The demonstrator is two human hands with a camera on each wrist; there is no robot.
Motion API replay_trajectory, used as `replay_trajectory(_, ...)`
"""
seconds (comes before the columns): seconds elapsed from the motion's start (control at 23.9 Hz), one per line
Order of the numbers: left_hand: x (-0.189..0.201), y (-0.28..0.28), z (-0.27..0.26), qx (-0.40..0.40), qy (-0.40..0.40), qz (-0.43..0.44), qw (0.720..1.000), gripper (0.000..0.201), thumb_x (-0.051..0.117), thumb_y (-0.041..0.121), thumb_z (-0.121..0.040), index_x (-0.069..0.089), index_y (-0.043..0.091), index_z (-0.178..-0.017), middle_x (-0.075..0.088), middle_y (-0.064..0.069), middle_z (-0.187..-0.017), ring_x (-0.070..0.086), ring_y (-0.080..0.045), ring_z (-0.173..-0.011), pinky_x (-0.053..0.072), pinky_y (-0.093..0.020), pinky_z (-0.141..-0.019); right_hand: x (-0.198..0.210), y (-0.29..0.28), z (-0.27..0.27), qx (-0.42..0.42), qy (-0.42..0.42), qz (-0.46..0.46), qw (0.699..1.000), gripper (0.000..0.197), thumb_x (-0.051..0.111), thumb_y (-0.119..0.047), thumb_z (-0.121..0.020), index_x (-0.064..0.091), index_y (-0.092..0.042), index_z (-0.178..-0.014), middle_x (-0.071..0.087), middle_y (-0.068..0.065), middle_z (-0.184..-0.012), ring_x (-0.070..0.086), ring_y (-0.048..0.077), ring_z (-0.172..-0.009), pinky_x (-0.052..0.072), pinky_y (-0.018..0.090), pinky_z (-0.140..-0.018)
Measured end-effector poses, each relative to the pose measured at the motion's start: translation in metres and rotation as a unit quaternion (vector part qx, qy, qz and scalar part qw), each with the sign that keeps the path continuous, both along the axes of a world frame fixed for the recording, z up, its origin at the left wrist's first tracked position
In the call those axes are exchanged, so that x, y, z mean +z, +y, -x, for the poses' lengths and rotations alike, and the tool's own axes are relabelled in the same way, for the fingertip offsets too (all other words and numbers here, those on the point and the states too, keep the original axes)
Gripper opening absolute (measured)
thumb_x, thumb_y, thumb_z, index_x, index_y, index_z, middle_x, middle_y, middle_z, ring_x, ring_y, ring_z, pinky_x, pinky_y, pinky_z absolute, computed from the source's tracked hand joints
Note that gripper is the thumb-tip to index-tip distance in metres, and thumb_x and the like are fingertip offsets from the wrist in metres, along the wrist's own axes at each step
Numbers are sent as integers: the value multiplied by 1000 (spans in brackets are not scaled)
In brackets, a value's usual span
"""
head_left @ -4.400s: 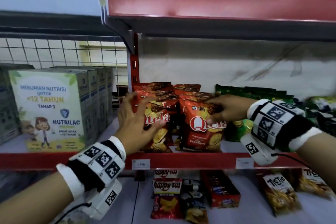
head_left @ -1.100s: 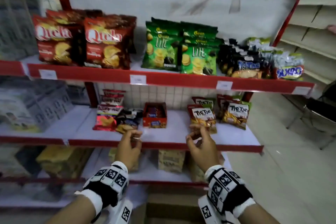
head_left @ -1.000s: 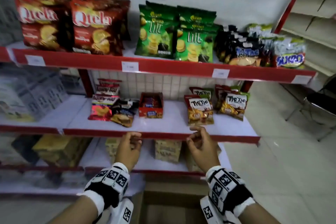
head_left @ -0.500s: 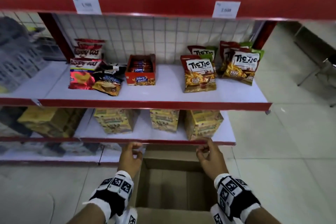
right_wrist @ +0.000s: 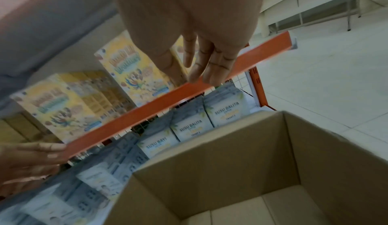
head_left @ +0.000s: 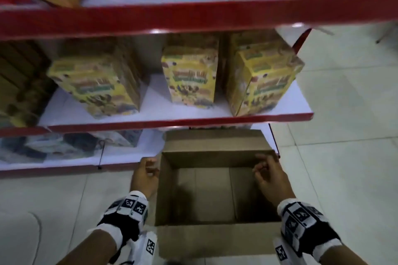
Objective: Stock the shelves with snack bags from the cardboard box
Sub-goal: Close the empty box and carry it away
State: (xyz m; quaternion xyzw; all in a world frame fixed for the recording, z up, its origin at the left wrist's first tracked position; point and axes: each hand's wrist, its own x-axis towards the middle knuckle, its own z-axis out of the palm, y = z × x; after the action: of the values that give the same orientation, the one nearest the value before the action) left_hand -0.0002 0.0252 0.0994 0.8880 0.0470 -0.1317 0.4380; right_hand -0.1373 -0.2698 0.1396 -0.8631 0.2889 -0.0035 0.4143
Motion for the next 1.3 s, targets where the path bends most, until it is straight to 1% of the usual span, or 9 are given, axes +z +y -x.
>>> replay_trajectory(0.21, -121, 32, -24, -36, -4, -78, 996, 32, 65, 2, -83, 54, 1, -113, 57, -23, -116, 56, -39, -107, 42, -37, -86, -105, -29, 10, 0, 30, 39, 999, 47, 68, -9, -83, 52, -14, -127, 63, 3, -94, 57, 28, -103, 40, 30, -90)
replay_trajectory(0.33, -167, 35, -36, -116, -38, -118, 985, 46, 72, 25, -82, 48, 19, -121, 45, -18, -121, 50, -37, -110, 42, -38, -89, -150, -42, 14, 7, 35, 50, 998, 58, 70, -14, -82, 45, -18, -134, 62, 0, -99, 57, 25, -105, 41, 29, -91)
replay_trajectory(0.54, -203, 41, -59, -123, -47, -49, 990, 55, 68, 42, -80, 35, 38, -124, 31, -13, -139, 33, -35, -131, 37, -54, -104, -179, -54, 17, 45, 9, 81, 996, 67, 72, -19, -80, 38, -25, -138, 63, 2, -105, 60, 21, -98, 43, 32, -92)
replay_trajectory(0.63, -210, 48, -63, -108, -27, -14, 994, 68, 60, 64, -75, 31, 36, -131, 26, -13, -147, 32, -35, -134, 36, -55, -106, -180, -59, 21, 43, -10, 99, 994, 65, 72, -24, -80, 40, -32, -136, 64, -2, -105, 61, 20, -96, 44, 34, -92)
replay_trajectory(0.8, -213, 76, -47, -76, 121, -26, 989, 92, 39, 88, -68, 28, 31, -139, 52, -15, -128, 57, -35, -105, 45, -40, -85, -181, -73, 52, 20, -43, 125, 991, 59, 71, -34, -79, 41, -47, -128, 62, -2, -108, 62, 21, -96, 48, 41, -88)
replay_trajectory(0.92, -213, 103, -22, -87, 249, -46, 964, 73, 41, 73, -80, 52, 18, -128, 61, -14, -120, 60, -34, -104, 45, -45, -87, -190, -85, 88, -44, -44, 135, 989, 65, 71, -41, -76, 38, -41, -133, 57, 4, -120, 58, 23, -104, 47, 41, -84)
replay_trajectory(1.09, -210, 137, -18, -41, 148, 33, 988, 36, 60, 39, -89, 63, 9, -109, 68, -13, -102, 64, -28, -92, 48, -37, -78, -219, -92, 146, -142, 1, 97, 985, 96, 56, -61, -65, 28, -18, -145, 46, 22, -137, 53, 37, -117, 44, 52, -97)
replay_trajectory(1.21, -199, 154, -40, 5, 97, 125, 987, 34, 75, 25, -78, 66, -1, -98, 67, -16, -86, 68, -15, -64, 53, -24, -65, -236, -94, 184, -143, 46, -22, 988, 84, 44, -71, -65, 45, -21, -133, 70, 14, -106, 68, 31, -94, 51, 45, -83)
replay_trajectory(1.3, -195, 166, -58, 11, 69, 198, 978, 41, 62, 34, -88, 62, -2, -108, 60, -25, -115, 69, -7, -84, 48, -25, -87, -235, -93, 201, -103, 60, -64, 991, 66, 39, -73, -73, 58, -28, -118, 74, 13, -83, 72, 28, -77, 52, 41, -72)
